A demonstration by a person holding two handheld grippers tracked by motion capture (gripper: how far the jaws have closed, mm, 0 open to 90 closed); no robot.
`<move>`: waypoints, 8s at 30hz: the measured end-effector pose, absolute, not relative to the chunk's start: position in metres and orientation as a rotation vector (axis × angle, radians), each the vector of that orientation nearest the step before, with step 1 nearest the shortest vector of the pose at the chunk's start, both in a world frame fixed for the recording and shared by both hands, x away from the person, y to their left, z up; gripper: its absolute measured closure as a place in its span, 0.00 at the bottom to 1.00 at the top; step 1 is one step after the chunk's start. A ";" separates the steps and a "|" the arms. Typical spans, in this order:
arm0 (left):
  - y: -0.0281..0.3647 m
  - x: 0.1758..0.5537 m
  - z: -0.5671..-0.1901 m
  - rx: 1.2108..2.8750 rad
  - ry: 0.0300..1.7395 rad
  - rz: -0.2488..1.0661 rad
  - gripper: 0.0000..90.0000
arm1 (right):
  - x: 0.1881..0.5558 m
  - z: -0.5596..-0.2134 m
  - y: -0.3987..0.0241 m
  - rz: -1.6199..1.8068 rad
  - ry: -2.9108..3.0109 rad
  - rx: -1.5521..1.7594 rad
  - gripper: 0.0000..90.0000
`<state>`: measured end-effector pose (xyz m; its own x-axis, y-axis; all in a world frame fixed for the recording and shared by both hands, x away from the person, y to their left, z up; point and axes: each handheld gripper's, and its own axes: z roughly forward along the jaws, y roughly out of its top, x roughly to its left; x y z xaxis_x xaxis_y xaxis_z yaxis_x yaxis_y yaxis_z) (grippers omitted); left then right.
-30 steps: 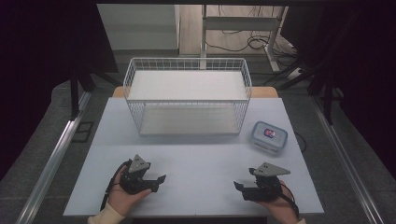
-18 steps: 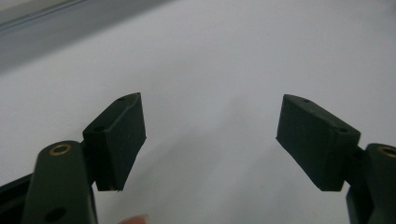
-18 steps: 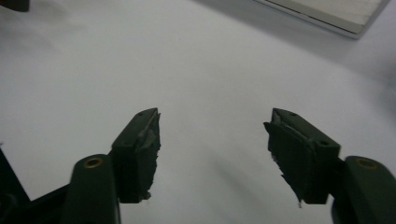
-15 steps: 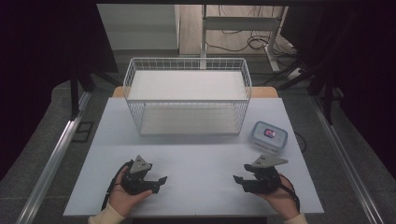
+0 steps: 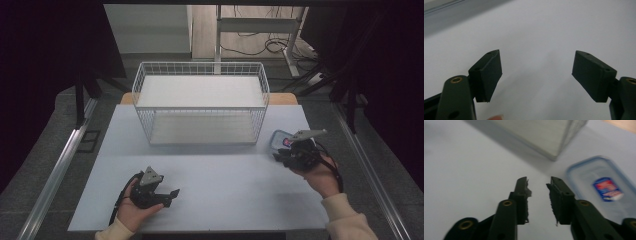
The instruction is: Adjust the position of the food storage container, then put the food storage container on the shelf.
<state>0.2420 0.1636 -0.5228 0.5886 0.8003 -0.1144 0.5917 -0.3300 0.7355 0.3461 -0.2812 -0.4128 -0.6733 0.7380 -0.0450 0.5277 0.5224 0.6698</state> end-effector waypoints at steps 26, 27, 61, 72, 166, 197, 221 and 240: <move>0.168 0.244 -0.523 2.050 1.109 0.333 0.27 | 0.481 -0.431 -0.308 0.444 2.488 1.099 0.99; 0.168 0.244 -0.523 2.051 1.109 0.332 0.27 | 0.481 -0.431 -0.308 0.444 2.488 1.099 0.99; 0.167 0.245 -0.525 2.064 1.106 0.311 0.29 | 0.459 -0.451 -0.292 0.372 2.586 0.820 0.99; 0.166 0.245 -0.526 2.066 1.105 0.303 0.29 | 0.427 -0.452 -0.268 0.381 2.723 0.634 0.99; 0.167 0.244 -0.523 2.050 1.113 0.324 0.29 | 0.344 -0.489 -0.179 0.690 2.681 0.884 0.99; 0.170 0.245 -0.523 2.036 1.124 0.327 0.29 | 0.330 -0.477 -0.186 0.926 2.601 0.886 0.98; 0.175 0.246 -0.520 1.956 1.150 0.282 0.26 | 0.319 -0.475 -0.220 1.253 2.407 1.177 0.21; 0.172 0.263 -0.489 1.901 1.151 0.251 0.26 | 0.322 -0.476 -0.208 1.296 2.457 1.257 0.21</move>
